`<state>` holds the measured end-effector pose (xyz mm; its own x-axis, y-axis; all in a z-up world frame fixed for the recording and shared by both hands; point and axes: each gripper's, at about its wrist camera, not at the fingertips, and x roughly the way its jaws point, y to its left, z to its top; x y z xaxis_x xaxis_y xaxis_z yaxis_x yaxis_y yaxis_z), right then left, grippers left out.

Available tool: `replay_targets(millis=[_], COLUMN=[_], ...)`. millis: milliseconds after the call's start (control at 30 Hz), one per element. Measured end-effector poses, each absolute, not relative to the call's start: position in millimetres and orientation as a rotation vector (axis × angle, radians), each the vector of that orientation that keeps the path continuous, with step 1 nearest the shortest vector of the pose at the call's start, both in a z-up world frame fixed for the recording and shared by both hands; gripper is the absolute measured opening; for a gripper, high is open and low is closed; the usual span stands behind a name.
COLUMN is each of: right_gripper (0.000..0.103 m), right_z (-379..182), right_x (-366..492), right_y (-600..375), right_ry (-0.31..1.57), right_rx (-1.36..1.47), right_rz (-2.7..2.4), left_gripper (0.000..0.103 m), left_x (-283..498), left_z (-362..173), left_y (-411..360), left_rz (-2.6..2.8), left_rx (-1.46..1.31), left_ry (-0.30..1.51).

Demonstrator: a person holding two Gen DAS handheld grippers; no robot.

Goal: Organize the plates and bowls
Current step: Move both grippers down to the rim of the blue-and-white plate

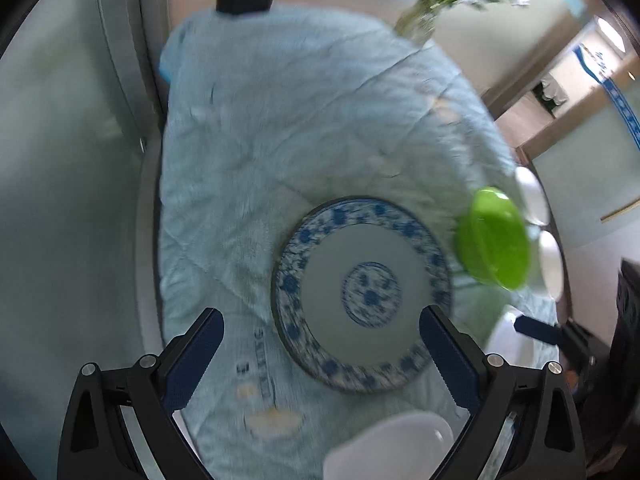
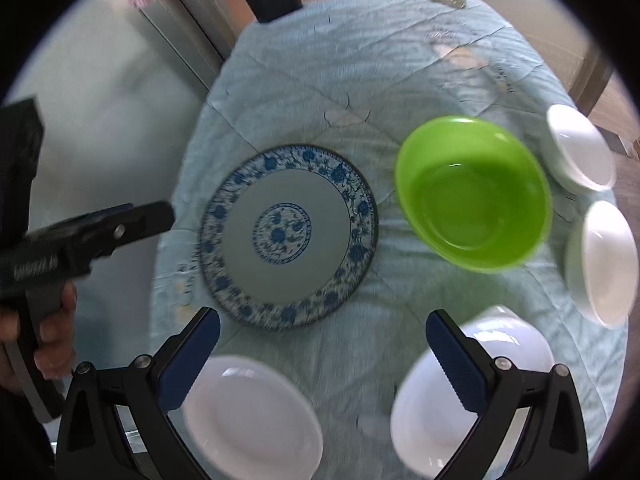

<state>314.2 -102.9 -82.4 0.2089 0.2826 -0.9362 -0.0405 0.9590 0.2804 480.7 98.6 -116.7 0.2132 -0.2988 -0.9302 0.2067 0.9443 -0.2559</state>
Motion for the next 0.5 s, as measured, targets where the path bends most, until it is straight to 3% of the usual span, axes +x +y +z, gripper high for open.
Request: replay_targets(millis=[167, 367, 500], right_gripper=[0.102, 0.102, 0.103], right_z=[-120.8, -142.8, -150.4], right_x=[337.2, 348.9, 351.1], right_y=[-92.1, -85.9, -82.6], right_ry=[1.387, 1.406, 1.402], right_rx=[0.193, 0.211, 0.207], right_rz=[0.201, 0.216, 0.232], left_gripper=[0.098, 0.078, 0.073], left_x=[512.6, 522.7, 517.9], left_z=[-162.6, -193.9, -196.4], left_y=[90.2, 74.2, 68.6], left_rz=[-0.378, -0.407, -0.416], left_rx=[-0.056, -0.022, -0.023], left_ry=[1.348, 1.425, 1.409])
